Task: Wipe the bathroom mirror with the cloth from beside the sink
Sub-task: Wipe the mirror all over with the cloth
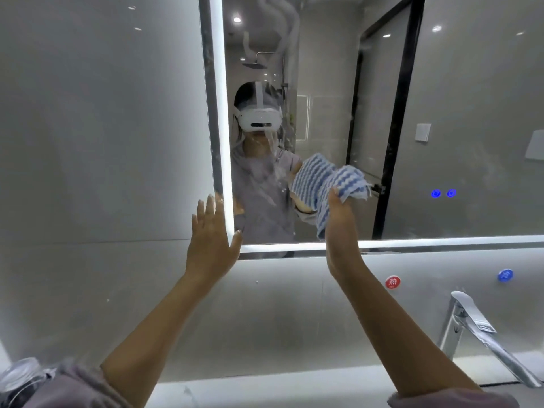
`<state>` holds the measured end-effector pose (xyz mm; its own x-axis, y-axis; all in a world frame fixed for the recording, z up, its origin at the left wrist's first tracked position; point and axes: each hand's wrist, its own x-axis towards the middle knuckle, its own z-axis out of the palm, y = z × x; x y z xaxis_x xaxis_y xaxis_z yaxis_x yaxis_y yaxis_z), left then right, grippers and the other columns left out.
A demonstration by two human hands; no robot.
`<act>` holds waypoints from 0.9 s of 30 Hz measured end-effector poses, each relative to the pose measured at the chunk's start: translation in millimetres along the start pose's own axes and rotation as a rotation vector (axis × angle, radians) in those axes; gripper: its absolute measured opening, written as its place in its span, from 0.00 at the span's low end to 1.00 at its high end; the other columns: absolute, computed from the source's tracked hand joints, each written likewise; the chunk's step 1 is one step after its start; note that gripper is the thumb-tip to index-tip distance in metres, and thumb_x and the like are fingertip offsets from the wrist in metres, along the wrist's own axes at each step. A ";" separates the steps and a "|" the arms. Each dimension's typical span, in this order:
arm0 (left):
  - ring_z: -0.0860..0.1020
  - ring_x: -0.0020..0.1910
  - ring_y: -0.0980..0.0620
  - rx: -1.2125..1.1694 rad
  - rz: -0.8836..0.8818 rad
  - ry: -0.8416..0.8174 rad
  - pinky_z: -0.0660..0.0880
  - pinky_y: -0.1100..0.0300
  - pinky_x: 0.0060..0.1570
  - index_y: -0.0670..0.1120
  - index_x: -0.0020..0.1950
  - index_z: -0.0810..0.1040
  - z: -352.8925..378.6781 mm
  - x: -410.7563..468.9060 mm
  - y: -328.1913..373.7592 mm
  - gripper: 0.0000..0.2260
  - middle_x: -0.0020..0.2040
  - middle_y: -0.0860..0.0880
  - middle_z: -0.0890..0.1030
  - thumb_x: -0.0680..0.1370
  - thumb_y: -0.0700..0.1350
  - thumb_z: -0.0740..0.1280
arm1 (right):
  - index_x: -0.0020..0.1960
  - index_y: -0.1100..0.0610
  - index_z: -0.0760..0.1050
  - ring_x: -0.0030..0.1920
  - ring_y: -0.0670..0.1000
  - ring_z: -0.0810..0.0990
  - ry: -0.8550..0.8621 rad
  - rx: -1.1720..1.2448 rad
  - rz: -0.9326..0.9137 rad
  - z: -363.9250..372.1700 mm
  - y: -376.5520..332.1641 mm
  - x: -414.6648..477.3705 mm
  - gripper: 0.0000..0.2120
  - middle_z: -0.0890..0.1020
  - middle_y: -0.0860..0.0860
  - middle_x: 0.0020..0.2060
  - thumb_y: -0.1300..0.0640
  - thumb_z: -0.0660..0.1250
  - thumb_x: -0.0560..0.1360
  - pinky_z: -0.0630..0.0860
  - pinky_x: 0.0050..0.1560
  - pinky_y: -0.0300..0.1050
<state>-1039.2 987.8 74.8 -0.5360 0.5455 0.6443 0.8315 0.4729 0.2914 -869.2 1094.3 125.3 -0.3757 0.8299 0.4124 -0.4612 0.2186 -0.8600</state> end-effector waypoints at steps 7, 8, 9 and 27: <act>0.39 0.76 0.43 0.197 0.176 0.021 0.44 0.51 0.75 0.40 0.76 0.38 20.3 17.9 -26.5 0.34 0.77 0.41 0.40 0.81 0.53 0.55 | 0.72 0.55 0.61 0.66 0.52 0.72 -0.025 -0.190 -0.188 30.7 6.4 29.4 0.18 0.73 0.49 0.64 0.53 0.52 0.83 0.67 0.69 0.53; 0.39 0.76 0.43 0.216 0.180 0.022 0.44 0.51 0.75 0.39 0.76 0.39 23.6 19.4 -28.9 0.34 0.77 0.41 0.40 0.81 0.54 0.55 | 0.73 0.56 0.60 0.67 0.53 0.71 -0.051 -0.209 -0.185 35.6 11.5 34.1 0.20 0.72 0.51 0.66 0.53 0.52 0.83 0.66 0.70 0.54; 0.40 0.76 0.43 0.229 0.179 0.023 0.44 0.51 0.74 0.39 0.76 0.40 26.4 21.1 -31.0 0.35 0.77 0.41 0.40 0.81 0.55 0.55 | 0.75 0.57 0.59 0.68 0.53 0.70 -0.071 -0.247 -0.185 40.9 17.5 38.7 0.21 0.71 0.53 0.68 0.53 0.53 0.83 0.65 0.71 0.54; 0.52 0.76 0.39 0.349 0.300 0.142 0.56 0.44 0.73 0.37 0.76 0.45 51.5 31.7 -59.2 0.32 0.77 0.38 0.51 0.80 0.57 0.47 | 0.72 0.53 0.67 0.77 0.57 0.53 -0.087 -1.196 -0.958 29.9 62.7 94.4 0.20 0.57 0.54 0.76 0.53 0.52 0.82 0.47 0.76 0.56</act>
<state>-1112.9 1012.8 41.6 -0.2345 0.6051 0.7608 0.8349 0.5262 -0.1612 -957.6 1171.0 119.3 -0.3877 0.1192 0.9140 0.3303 0.9437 0.0170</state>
